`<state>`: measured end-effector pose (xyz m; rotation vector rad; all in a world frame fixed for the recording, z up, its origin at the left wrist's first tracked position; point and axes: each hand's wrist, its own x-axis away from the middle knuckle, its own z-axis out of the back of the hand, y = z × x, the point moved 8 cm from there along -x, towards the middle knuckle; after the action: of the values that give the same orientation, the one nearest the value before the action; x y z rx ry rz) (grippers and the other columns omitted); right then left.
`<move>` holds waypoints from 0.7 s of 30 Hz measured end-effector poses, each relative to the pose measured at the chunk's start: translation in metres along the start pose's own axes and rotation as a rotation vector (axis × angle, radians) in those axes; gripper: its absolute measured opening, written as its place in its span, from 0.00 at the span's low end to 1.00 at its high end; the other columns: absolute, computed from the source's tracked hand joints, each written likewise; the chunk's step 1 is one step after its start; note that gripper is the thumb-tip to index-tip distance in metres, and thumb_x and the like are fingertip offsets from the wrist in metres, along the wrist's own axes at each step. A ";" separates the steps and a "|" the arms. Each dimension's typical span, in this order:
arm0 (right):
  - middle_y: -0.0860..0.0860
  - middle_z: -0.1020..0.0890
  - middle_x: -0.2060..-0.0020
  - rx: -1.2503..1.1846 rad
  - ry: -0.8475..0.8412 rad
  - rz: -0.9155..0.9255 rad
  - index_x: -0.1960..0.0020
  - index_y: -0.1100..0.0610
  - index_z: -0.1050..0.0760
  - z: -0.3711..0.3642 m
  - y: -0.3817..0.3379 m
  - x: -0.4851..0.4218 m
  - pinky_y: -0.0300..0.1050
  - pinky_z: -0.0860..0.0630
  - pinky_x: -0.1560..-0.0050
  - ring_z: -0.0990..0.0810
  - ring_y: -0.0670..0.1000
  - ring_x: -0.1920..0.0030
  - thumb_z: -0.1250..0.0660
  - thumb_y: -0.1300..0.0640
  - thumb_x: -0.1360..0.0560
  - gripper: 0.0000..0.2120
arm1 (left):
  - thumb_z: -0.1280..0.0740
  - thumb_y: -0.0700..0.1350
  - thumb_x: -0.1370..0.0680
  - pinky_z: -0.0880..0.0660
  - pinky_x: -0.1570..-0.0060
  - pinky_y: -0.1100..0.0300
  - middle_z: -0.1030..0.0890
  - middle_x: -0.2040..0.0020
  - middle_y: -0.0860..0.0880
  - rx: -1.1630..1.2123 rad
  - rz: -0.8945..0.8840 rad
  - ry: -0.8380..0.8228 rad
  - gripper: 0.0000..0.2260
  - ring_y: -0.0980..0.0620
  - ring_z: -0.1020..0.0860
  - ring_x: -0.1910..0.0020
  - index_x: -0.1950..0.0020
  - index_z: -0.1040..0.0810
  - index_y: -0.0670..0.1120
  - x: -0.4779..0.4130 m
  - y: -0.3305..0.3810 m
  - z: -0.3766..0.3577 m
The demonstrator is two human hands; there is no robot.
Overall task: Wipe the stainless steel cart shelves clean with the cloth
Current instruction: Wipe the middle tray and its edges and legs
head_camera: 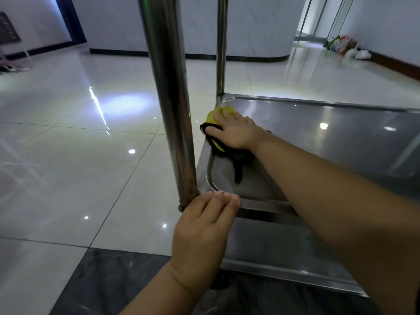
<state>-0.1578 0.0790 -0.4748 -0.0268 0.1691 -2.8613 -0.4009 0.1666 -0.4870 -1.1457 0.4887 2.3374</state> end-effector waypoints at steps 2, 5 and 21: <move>0.51 0.55 0.22 0.022 -0.024 0.031 0.22 0.46 0.58 -0.003 -0.011 0.022 0.58 0.56 0.26 0.57 0.56 0.23 0.55 0.33 0.22 0.33 | 0.33 0.41 0.24 0.32 0.36 0.61 0.17 0.49 0.46 -0.004 0.022 -0.001 0.10 0.48 0.23 0.47 0.44 0.18 0.43 -0.001 0.000 0.001; 0.49 0.57 0.22 0.057 -0.052 0.072 0.22 0.44 0.60 -0.009 -0.026 0.054 0.57 0.57 0.26 0.58 0.55 0.23 0.56 0.33 0.22 0.33 | 0.27 0.39 0.28 0.30 0.40 0.60 0.17 0.50 0.45 0.009 0.041 -0.009 0.10 0.48 0.20 0.49 0.47 0.17 0.43 -0.003 0.001 0.007; 0.60 0.23 0.38 0.293 0.315 0.225 0.34 0.59 0.28 -0.011 -0.064 0.216 0.55 0.26 0.41 0.23 0.62 0.39 0.22 0.44 0.38 0.39 | 0.36 0.41 0.26 0.32 0.54 0.63 0.19 0.56 0.47 0.059 0.150 -0.014 0.07 0.49 0.27 0.53 0.53 0.18 0.42 0.024 -0.019 0.058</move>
<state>-0.3829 0.0824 -0.4773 0.4702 -0.1762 -2.6182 -0.4390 0.2179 -0.4745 -1.0989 0.6555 2.4388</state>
